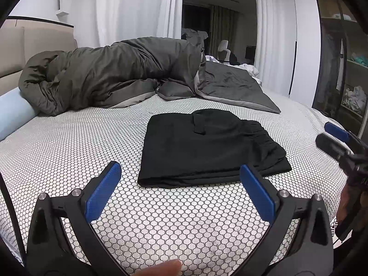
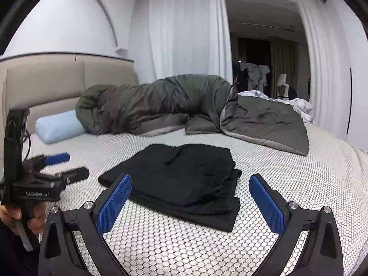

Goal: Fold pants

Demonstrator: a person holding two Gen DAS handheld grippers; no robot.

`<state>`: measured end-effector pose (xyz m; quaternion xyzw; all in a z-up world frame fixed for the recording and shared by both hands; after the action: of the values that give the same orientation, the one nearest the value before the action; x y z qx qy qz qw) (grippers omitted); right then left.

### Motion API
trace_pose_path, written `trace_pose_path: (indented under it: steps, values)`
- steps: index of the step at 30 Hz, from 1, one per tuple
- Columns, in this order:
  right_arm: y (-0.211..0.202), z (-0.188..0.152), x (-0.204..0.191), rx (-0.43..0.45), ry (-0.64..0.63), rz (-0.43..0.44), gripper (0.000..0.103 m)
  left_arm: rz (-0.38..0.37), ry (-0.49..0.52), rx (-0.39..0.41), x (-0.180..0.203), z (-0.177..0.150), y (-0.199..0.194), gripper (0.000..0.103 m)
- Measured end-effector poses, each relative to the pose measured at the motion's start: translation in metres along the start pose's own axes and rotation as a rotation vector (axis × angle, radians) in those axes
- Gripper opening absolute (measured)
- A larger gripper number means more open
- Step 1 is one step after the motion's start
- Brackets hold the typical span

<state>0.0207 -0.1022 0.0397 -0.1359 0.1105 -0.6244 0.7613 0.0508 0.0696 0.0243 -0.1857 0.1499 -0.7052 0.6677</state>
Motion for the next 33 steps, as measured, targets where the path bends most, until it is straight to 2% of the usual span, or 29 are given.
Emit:
trace_pose_path:
  steps: [6,33]
  values:
    - [0.0019,0.0021,0.0135,-0.006,0.054,0.001,0.103,0.005,-0.009,0.000,-0.0027,-0.0008,0.0006,0.102]
    - [0.0095,0.0005,0.0089,-0.029,0.033,-0.009,0.103,0.020,-0.027,-0.013,-0.0052,-0.0047,0.0077,0.102]
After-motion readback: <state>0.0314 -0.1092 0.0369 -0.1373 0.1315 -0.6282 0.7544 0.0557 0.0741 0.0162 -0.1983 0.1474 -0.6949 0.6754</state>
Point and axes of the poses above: each gripper's, at about its wrist camera, not at the fingertips, and y roughly the way its jaws point, x to its right, z to its top, the point moved 3 cm from there along y, roughly the way its jaws point, and after that the axes turned 3 degrees about -x, right-handed, at the moved point
